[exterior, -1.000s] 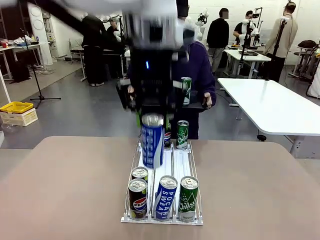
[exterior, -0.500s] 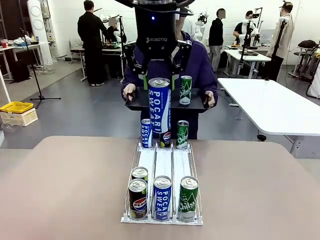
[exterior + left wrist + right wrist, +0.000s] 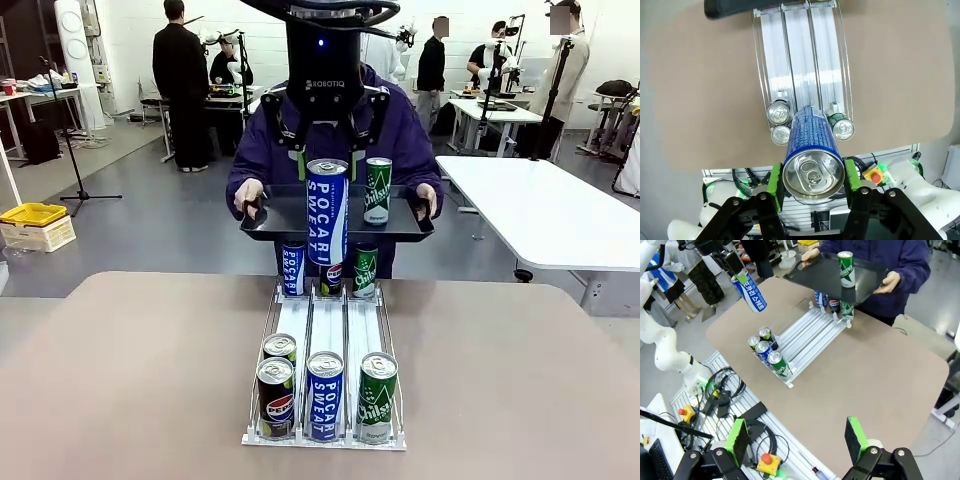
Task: Retrieve and hand over the desired beverage to the person.
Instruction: Pick up another can of the same type that the person held from the Automatic Can Dispenser, then place the picked can on the Handle tray extended by the person.
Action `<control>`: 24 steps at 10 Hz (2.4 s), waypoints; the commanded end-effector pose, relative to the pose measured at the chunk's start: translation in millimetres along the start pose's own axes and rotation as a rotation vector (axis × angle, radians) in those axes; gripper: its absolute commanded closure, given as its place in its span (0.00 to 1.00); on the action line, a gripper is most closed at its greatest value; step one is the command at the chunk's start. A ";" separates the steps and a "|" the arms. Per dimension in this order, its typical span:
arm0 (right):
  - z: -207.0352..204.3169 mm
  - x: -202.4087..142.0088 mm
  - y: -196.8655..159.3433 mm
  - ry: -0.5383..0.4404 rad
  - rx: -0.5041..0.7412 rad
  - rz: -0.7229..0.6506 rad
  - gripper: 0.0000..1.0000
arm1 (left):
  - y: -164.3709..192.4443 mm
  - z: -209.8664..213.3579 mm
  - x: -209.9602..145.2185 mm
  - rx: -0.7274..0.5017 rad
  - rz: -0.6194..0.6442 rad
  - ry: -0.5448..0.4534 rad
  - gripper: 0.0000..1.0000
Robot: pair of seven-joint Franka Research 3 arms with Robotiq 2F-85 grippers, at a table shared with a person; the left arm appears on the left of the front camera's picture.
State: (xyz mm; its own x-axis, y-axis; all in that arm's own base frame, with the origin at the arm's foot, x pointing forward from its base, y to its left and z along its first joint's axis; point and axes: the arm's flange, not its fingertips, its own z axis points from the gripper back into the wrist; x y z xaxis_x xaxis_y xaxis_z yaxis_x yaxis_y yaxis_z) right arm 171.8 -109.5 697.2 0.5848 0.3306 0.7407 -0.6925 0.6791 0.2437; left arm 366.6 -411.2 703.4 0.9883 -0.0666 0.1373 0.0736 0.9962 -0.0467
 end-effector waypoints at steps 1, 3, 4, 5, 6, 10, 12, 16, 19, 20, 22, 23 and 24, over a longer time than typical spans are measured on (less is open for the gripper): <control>0.8 0.7 -0.2 -0.001 0.017 0.009 0.00 | 0.8 2.0 -1.3 -0.004 0.001 -0.011 1.00; 0.8 0.7 -0.2 -0.001 0.017 0.009 0.00 | 0.8 2.0 -1.3 -0.004 0.001 -0.011 1.00; 0.8 0.7 -0.2 -0.001 0.017 0.009 0.00 | 0.8 2.0 -1.3 -0.004 0.001 -0.011 1.00; 0.8 0.7 -0.2 -0.001 0.017 0.009 0.00 | 0.8 2.0 -1.3 -0.004 0.001 -0.011 1.00; 0.8 0.7 -0.2 -0.001 0.017 0.009 0.00 | 0.8 2.0 -1.3 -0.004 0.001 -0.011 1.00; 0.8 0.7 -0.2 -0.001 0.017 0.009 0.00 | 0.8 2.0 -1.3 -0.004 0.001 -0.011 1.00; 0.8 0.7 -0.2 -0.001 0.017 0.009 0.00 | 0.8 2.0 -1.3 -0.004 0.001 -0.011 1.00; 0.8 0.7 -0.2 -0.001 0.017 0.009 0.00 | 0.8 2.0 -1.3 -0.004 0.001 -0.011 1.00; 0.8 0.7 -0.2 -0.001 0.017 0.009 0.00 | 10.2 8.6 23.5 -0.001 0.015 -0.041 0.42; 0.8 0.7 -0.2 -0.001 0.017 0.009 0.00 | 24.6 18.8 55.9 0.005 0.069 -0.073 0.42; 0.8 0.7 -0.2 -0.001 0.017 0.009 0.00 | 50.0 24.4 113.3 -0.013 0.110 -0.002 0.42; 0.8 0.7 -0.2 -0.001 0.017 0.009 0.00 | 60.0 19.3 137.4 0.002 0.132 0.028 0.42; 0.8 0.7 -0.2 -0.001 0.017 0.009 0.00 | 70.0 12.9 158.8 0.013 0.167 0.035 0.42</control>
State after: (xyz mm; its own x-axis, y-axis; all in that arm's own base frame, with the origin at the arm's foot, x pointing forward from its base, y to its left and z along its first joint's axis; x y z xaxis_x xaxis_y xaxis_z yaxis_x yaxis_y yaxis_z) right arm 171.7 -109.9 697.1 0.5848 0.3300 0.7410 -0.6924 0.6790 0.2441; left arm 505.0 -333.9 709.8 0.9885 0.0972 0.1157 -0.0899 0.9937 -0.0671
